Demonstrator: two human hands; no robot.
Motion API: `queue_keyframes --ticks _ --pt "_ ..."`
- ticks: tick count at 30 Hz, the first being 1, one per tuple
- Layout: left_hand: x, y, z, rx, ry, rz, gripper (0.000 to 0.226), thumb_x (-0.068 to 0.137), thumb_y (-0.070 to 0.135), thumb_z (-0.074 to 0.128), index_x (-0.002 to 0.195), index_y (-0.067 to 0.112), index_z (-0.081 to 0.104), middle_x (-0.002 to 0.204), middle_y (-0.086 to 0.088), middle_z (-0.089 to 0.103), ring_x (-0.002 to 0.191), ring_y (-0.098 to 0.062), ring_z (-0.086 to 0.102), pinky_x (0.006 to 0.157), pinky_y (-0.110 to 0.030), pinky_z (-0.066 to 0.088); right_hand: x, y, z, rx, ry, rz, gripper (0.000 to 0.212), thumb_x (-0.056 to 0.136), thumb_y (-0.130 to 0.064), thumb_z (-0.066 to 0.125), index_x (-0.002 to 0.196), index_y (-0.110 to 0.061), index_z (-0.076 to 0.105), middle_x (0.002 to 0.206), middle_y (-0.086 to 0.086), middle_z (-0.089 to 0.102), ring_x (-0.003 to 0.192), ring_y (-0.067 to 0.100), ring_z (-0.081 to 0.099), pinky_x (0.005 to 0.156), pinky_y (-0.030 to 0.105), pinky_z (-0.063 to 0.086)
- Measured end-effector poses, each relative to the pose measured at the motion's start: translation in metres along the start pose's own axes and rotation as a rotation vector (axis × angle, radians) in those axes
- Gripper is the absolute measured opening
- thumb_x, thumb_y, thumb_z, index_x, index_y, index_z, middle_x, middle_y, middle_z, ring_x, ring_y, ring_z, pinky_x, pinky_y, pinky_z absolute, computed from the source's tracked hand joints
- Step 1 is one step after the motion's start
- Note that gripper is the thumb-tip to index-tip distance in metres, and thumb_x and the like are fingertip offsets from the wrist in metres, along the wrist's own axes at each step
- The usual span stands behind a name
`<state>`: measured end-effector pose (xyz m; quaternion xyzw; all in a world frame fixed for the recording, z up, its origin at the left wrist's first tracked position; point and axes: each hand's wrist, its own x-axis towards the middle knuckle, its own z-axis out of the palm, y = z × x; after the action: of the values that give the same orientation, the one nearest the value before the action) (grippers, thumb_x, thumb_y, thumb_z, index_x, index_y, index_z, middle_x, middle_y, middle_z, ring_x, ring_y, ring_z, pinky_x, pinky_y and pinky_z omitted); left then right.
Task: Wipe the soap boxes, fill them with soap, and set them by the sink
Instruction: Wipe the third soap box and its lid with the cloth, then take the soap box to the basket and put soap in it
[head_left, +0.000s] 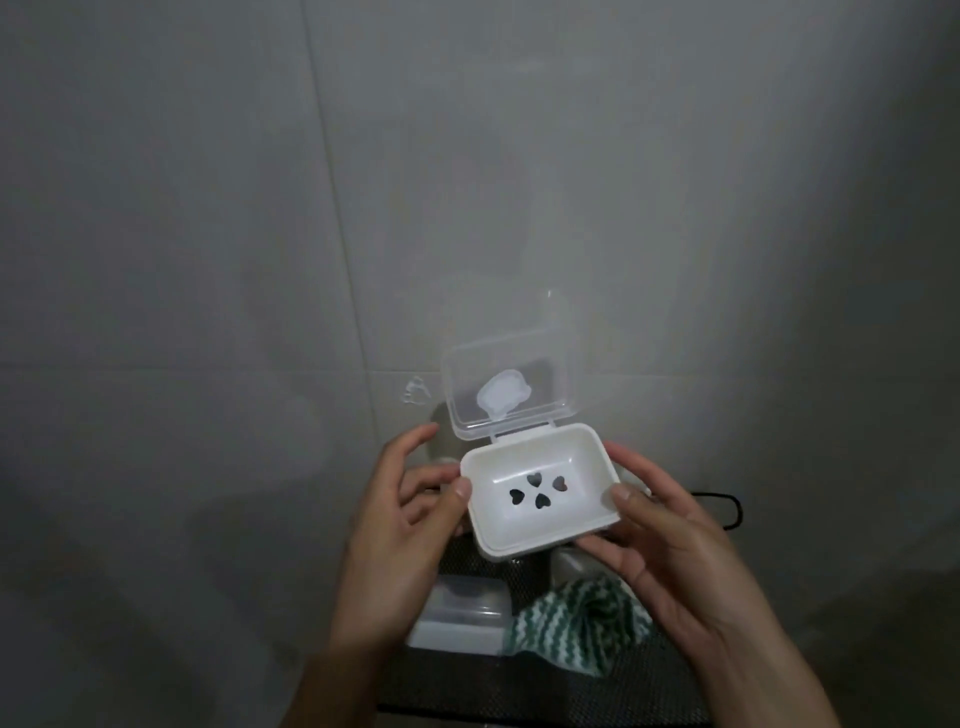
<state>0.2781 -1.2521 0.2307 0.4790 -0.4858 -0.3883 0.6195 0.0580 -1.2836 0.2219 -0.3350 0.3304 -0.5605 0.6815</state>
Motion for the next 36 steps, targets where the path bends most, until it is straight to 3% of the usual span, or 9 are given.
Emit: queue_keyframes --ticks 3,9,14,18,23,28,36 --pt "0.008 0.008 -0.009 0.031 0.013 0.058 0.049 0.092 0.004 0.063 0.127 0.037 0.055 0.099 -0.001 0.073 0.087 -0.012 0.072 0.071 -0.014 0.052 0.005 0.003 0.020 -0.053 -0.083 -0.008 0.051 0.080 0.001 0.064 0.126 -0.021 0.068 0.115 0.026 0.065 0.096 0.032 0.071 0.073 0.041 0.061" --pt "0.032 0.029 -0.034 0.083 0.121 0.133 0.047 0.094 0.000 0.060 0.127 0.034 0.058 0.095 -0.005 0.075 0.080 -0.008 0.071 0.069 -0.015 0.052 0.030 -0.011 0.062 -0.303 -0.280 -0.050 0.075 0.078 0.013 0.058 0.133 -0.037 0.060 0.106 0.010 0.072 0.085 0.020 0.071 0.065 0.033 0.057" --pt "0.038 0.043 -0.053 0.171 0.275 0.169 0.038 0.096 0.005 0.058 0.122 0.031 0.061 0.083 0.004 0.073 0.074 -0.003 0.067 0.068 -0.016 0.050 0.055 -0.016 0.093 -0.392 -0.423 -0.038 0.076 0.084 0.017 0.052 0.133 -0.039 0.058 0.101 0.004 0.072 0.075 0.013 0.068 0.056 0.026 0.053" --pt "0.026 0.050 -0.060 0.191 0.388 0.168 0.038 0.097 0.005 0.055 0.127 0.028 0.061 0.076 0.013 0.068 0.071 0.000 0.061 0.066 -0.014 0.048 0.063 -0.012 0.107 -0.406 -0.543 -0.007 0.075 0.084 0.015 0.053 0.133 -0.041 0.057 0.101 0.003 0.073 0.074 0.014 0.069 0.058 0.029 0.055" --pt "-0.004 0.058 -0.057 0.158 0.513 0.118 0.051 0.082 0.019 0.053 0.131 0.033 0.061 0.093 0.005 0.066 0.077 -0.004 0.061 0.063 -0.015 0.047 0.064 -0.006 0.117 -0.347 -0.649 0.075 0.062 0.091 0.006 0.056 0.132 -0.041 0.057 0.105 0.006 0.073 0.087 0.023 0.073 0.071 0.040 0.061" --pt "-0.054 0.060 -0.050 0.189 0.694 0.103 0.060 0.077 0.016 0.048 0.133 0.036 0.060 0.092 0.001 0.061 0.067 -0.006 0.055 0.050 -0.020 0.043 0.055 0.011 0.125 -0.345 -0.792 0.151 0.060 0.093 0.006 0.055 0.130 -0.042 0.059 0.099 0.004 0.074 0.085 0.019 0.074 0.066 0.034 0.061" --pt "-0.171 0.066 -0.045 0.322 1.022 0.083 0.058 0.078 0.013 0.049 0.130 0.034 0.061 0.102 -0.012 0.066 0.071 -0.006 0.060 0.054 -0.019 0.045 -0.007 0.054 0.139 -0.386 -1.101 0.273 0.065 0.092 0.007 0.053 0.132 -0.044 0.057 0.099 0.000 0.075 0.088 0.016 0.074 0.070 0.033 0.060"
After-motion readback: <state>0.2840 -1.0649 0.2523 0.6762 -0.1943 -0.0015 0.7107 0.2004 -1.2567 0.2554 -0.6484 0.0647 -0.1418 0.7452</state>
